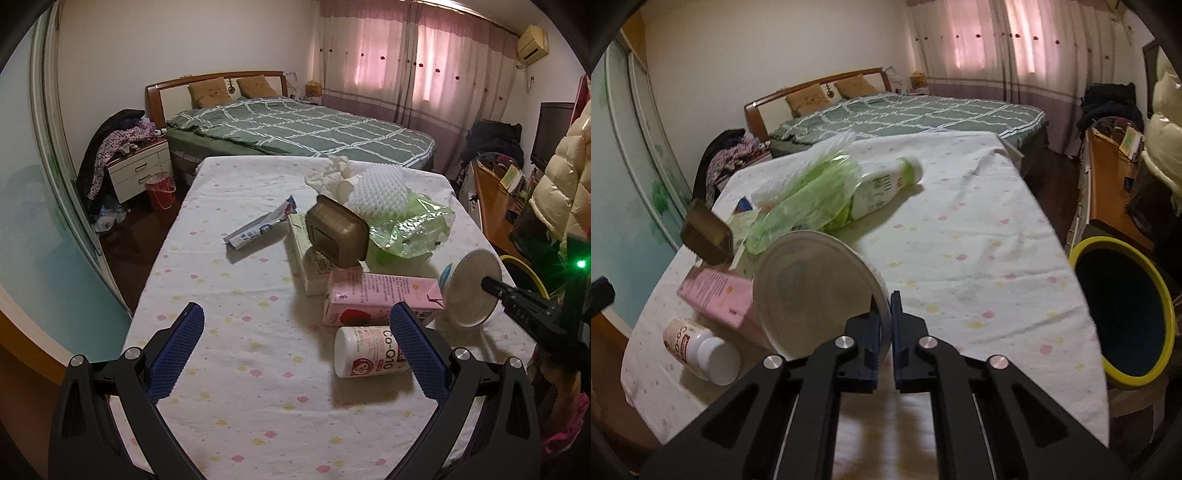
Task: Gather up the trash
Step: 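Grasp the white round plastic lid with the right tool, then carry the lid over the yellow-rimmed bin and open the right tool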
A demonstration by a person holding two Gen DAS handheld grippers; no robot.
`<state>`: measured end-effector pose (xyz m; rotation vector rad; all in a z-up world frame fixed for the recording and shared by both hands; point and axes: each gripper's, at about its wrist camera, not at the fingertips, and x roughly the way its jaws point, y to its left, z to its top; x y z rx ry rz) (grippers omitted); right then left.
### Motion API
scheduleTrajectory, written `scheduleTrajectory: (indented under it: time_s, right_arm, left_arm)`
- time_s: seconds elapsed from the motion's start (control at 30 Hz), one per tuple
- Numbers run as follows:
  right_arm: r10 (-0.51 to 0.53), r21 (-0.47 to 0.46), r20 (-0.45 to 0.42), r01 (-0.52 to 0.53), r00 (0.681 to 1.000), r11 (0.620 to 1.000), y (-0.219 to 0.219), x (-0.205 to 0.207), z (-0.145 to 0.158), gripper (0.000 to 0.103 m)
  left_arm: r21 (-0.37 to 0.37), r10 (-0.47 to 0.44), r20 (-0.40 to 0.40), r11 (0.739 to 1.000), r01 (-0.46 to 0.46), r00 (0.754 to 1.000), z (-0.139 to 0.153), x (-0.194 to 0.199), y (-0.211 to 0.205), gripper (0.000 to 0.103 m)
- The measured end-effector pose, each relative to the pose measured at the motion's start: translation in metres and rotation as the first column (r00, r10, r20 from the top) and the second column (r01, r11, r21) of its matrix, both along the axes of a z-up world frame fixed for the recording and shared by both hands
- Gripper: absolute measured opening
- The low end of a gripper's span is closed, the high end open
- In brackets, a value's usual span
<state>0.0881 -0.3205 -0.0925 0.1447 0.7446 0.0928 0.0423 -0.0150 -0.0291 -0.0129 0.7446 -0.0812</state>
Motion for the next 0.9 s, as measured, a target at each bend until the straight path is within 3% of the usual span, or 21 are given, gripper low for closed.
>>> scheduleTrajectory:
  time_s: [0.17, 0.3, 0.57, 0.67, 0.9]
  right_arm:
    - [-0.098, 0.002, 0.044, 0.098, 0.994, 0.995, -0.031, -0.006, 0.011, 0.005]
    - [-0.231, 0.01, 0.057, 0.231, 0.971, 0.973, -0.072, -0.008, 0.013, 0.005]
    - [-0.541, -0.003, 0.03, 0.541, 0.841, 0.841, -0.166, -0.017, -0.001, 0.005]
    - [-0.604, -0.003, -0.003, 0.604, 0.797, 0.797, -0.191, -0.019, -0.009, 0.005]
    - [-0.672, 0.024, -0.057, 0.674, 0.738, 0.738, -0.217, -0.022, -0.022, 0.009]
  left_arm:
    - [-0.003, -0.034, -0.007, 0.999, 0.034, 0.999, -0.005, 0.002, -0.011, 0.099]
    - [-0.011, -0.061, -0.023, 0.998, 0.061, 0.998, -0.012, 0.004, -0.021, 0.099]
    - [-0.013, -0.1, -0.047, 0.995, 0.1, 0.994, -0.02, 0.007, -0.039, 0.099]
    - [-0.014, -0.109, -0.059, 0.994, 0.109, 0.992, -0.023, 0.008, -0.043, 0.099]
    - [-0.008, -0.131, -0.086, 0.991, 0.13, 0.988, -0.032, 0.013, -0.055, 0.099]
